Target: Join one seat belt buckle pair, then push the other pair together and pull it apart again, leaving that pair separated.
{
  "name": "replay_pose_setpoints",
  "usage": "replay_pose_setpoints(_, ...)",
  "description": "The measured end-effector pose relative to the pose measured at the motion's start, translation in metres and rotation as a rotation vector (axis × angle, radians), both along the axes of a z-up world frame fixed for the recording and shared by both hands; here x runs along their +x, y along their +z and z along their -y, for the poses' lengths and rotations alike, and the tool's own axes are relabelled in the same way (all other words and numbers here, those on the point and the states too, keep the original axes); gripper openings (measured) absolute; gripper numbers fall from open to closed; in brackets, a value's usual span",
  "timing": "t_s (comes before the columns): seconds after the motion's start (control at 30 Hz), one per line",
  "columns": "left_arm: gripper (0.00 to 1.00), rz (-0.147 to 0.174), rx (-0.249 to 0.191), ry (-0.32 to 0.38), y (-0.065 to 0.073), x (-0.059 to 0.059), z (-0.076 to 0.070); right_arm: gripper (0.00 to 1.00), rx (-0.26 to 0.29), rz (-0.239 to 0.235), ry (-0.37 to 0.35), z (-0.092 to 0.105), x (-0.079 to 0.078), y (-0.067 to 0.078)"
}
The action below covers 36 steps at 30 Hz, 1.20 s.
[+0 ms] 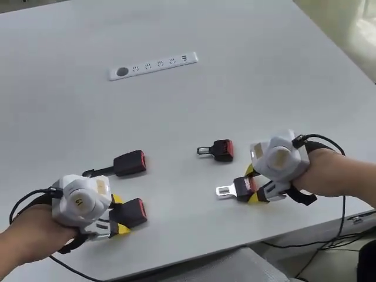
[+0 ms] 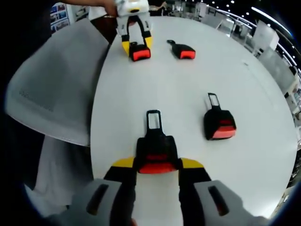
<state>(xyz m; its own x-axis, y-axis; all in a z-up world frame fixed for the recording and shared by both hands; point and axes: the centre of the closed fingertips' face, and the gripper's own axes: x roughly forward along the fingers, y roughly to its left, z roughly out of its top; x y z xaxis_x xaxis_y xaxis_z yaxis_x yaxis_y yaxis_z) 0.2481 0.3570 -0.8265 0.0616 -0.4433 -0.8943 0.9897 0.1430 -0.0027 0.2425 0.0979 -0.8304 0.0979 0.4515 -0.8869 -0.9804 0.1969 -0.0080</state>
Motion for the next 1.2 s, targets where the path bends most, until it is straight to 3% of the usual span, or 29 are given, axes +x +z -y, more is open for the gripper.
replay_pose_setpoints(0.83,0.34,-0.006,0.053,-0.069,-0.0017,-0.0028,0.0004,0.34,-0.030,-0.010,0.028,-0.0002,-0.0002,0.0007)
replay_pose_setpoints(1.2,0.34,-0.007,0.069,-0.071,-0.0014,-0.0032,0.0010,0.34,-0.011,0.000,-0.005,-0.0051,0.0006,0.0016)
